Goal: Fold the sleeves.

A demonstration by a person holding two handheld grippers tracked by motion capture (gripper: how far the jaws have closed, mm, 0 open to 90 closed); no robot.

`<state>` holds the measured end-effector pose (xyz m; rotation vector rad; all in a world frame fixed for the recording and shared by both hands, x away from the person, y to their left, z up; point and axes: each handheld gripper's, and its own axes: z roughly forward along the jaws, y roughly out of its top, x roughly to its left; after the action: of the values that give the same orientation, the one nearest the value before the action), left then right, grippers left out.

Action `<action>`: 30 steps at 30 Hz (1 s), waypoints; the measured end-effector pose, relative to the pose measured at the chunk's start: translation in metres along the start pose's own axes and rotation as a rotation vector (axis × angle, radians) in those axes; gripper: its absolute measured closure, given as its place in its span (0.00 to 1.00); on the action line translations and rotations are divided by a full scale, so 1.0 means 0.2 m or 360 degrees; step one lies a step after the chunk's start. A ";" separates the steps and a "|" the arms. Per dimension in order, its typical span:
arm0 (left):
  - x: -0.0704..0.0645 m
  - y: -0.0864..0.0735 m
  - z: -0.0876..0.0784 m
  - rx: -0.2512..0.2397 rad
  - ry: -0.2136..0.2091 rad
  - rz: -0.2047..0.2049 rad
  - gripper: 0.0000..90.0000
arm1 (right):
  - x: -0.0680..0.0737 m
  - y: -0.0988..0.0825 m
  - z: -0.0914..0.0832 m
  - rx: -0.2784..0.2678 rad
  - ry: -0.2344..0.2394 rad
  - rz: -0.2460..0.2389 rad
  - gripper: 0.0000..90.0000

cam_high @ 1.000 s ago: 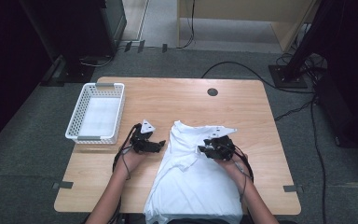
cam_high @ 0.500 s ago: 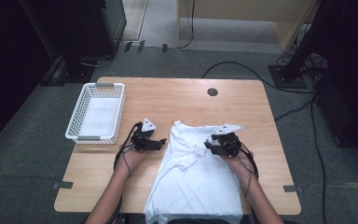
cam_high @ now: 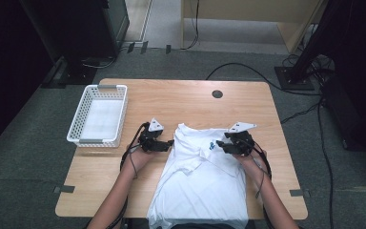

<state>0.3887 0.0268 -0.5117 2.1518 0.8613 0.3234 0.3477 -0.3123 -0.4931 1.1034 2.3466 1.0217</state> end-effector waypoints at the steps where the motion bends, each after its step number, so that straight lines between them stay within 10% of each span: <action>1: 0.00 0.00 0.00 -0.0002 0.0000 -0.0002 0.34 | -0.01 0.00 0.00 0.0000 -0.0006 0.0007 0.55; 25: -0.07 0.10 0.10 0.0062 -0.0043 0.0022 0.53 | -0.12 -0.05 0.02 0.0026 -0.0076 0.0108 0.67; 30: -0.11 0.12 0.12 0.0096 -0.0006 0.0108 0.64 | -0.11 -0.03 0.06 0.0048 -0.0084 0.0105 0.73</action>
<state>0.3948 -0.0137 -0.5092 2.2403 0.8065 0.3313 0.3644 -0.3263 -0.5049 1.2115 2.3052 0.9701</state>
